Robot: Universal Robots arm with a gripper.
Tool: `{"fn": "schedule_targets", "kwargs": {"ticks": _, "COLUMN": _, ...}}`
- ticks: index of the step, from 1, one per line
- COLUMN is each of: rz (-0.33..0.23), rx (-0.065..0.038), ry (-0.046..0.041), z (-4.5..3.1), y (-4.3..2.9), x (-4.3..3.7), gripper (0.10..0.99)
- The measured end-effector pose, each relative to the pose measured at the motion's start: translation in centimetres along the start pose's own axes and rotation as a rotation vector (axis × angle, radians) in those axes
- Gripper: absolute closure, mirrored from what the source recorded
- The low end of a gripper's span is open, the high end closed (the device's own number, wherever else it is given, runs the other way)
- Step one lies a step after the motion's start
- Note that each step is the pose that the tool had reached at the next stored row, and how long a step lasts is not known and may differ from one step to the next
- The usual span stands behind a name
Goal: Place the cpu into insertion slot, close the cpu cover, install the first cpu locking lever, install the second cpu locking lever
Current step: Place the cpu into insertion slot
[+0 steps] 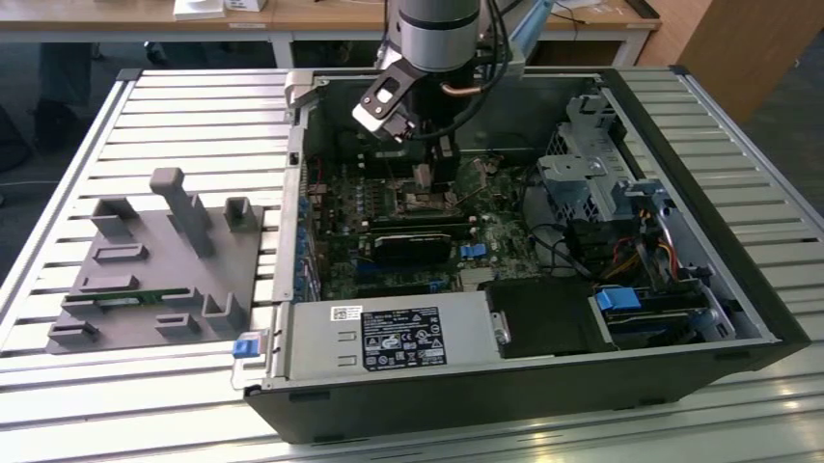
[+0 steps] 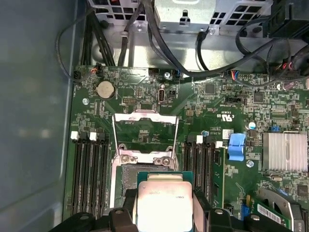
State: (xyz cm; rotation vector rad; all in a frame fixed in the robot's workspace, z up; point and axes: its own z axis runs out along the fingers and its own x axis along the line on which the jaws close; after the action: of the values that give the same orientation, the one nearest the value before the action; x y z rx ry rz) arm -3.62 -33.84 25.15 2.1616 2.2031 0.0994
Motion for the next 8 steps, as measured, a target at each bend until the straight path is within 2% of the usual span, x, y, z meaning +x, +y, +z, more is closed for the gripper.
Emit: {"fn": "schedule_targets", "kwargs": {"ticks": 8, "rz": 0.012, "rx": 0.000, "ry": -0.0008, "z": 0.41, "y": -0.21, "x": 0.00, "gripper": 0.545}}
